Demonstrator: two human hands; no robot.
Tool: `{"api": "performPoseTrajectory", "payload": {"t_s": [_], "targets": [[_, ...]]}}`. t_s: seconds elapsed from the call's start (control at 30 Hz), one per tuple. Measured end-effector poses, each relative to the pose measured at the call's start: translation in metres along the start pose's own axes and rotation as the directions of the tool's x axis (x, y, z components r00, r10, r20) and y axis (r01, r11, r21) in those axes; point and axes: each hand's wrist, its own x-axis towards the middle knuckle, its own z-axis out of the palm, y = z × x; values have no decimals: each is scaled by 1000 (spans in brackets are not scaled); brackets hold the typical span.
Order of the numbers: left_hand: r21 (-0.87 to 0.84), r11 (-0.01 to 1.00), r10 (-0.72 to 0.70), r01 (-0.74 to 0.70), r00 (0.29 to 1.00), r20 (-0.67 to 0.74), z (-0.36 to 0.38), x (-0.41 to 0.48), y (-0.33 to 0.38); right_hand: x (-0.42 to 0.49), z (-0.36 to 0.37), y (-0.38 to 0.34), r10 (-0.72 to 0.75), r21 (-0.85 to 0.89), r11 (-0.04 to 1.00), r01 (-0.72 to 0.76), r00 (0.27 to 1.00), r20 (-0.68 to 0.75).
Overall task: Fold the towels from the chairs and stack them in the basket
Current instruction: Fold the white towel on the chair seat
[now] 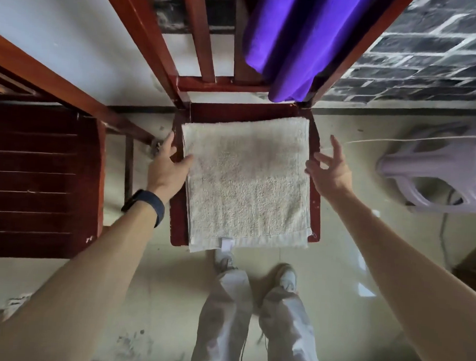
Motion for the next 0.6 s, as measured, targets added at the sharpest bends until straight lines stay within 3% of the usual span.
{"api": "performPoseTrajectory", "payload": {"t_s": [0.1,0.23,0.4,0.6], "targets": [[144,984,-108,104,994,20,21,-42,-47,-46,14,54,198,-36,979,-199,980,-18],[103,940,-313,324,944,-107,50,-94,-104,-105,34,109,468,-56,883,-467,884,2],[-63,907,-420,417,905,-63,77,-124,-138,-111,58,135,464,77,883,-463,886,3],[-130,910,-408,393,905,-123,81,-119,-159,-99,66,124,525,206,836,-509,850,-31]]}}
